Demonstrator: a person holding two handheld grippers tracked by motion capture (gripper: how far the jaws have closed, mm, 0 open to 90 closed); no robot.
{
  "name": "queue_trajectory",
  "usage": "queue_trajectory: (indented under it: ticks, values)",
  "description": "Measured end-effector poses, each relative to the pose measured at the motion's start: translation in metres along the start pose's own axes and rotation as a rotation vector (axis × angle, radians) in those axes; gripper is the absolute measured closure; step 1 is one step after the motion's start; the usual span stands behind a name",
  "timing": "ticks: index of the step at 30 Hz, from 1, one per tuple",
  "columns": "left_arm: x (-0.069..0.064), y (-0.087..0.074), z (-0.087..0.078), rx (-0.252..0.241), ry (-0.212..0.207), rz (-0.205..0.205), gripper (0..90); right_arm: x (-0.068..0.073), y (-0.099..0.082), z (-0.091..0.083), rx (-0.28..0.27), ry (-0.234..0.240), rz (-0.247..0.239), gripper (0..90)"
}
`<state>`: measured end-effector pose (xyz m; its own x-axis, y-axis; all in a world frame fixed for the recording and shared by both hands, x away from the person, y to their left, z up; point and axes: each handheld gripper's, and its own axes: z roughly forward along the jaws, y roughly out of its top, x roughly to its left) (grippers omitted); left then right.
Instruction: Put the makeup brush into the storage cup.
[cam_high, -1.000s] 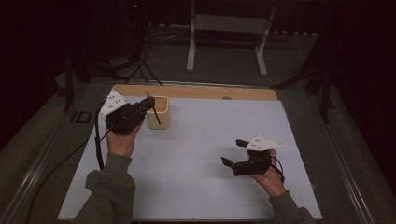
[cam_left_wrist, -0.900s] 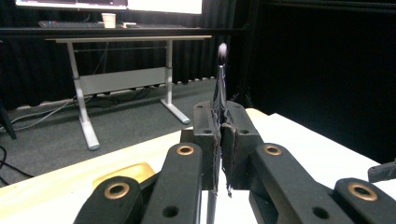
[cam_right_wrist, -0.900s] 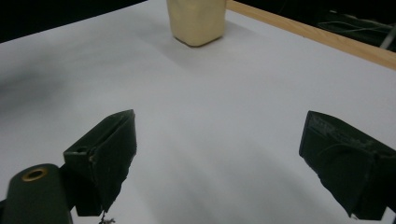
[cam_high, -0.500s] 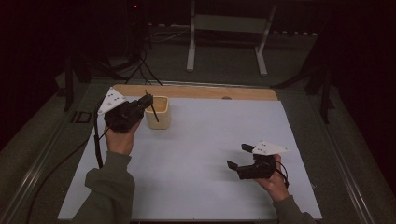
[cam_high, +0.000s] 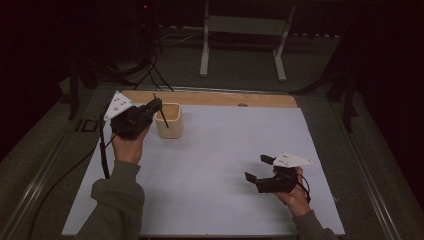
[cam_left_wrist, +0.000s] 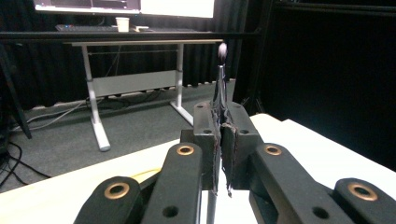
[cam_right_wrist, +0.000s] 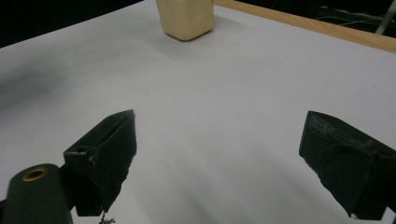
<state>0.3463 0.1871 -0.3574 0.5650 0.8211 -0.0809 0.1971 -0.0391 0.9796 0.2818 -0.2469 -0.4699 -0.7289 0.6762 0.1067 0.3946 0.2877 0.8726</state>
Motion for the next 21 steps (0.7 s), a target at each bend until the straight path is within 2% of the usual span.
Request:
queue_trajectory:
  ticks: [12,21]
  values:
    - [0.004,0.005,0.011,0.002,0.012,0.000,85.6,-0.004,-0.001,-0.004,-0.015,-0.003,0.017,11.1]
    - [0.007,0.003,0.020,0.012,0.021,-0.003,85.6,-0.002,-0.002,0.000,-0.004,0.005,0.012,11.1]
